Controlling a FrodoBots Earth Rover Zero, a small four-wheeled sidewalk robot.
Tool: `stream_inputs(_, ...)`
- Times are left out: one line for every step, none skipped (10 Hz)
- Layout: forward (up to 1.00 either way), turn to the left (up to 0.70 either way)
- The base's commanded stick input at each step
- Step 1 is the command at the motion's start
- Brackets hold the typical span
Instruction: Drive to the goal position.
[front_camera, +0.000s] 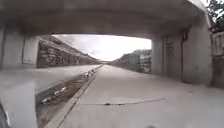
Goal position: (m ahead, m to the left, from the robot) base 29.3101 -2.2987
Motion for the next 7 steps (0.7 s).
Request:
stream_inputs(0.7, 0.0)
stream_inputs(0.7, 0.0)
stream_inputs(0.7, 0.0)
stream_inputs(0.7, 0.0)
stream_inputs(0.7, 0.0)
stream_inputs(0.7, 0.0)
stream_inputs(0.7, 0.0)
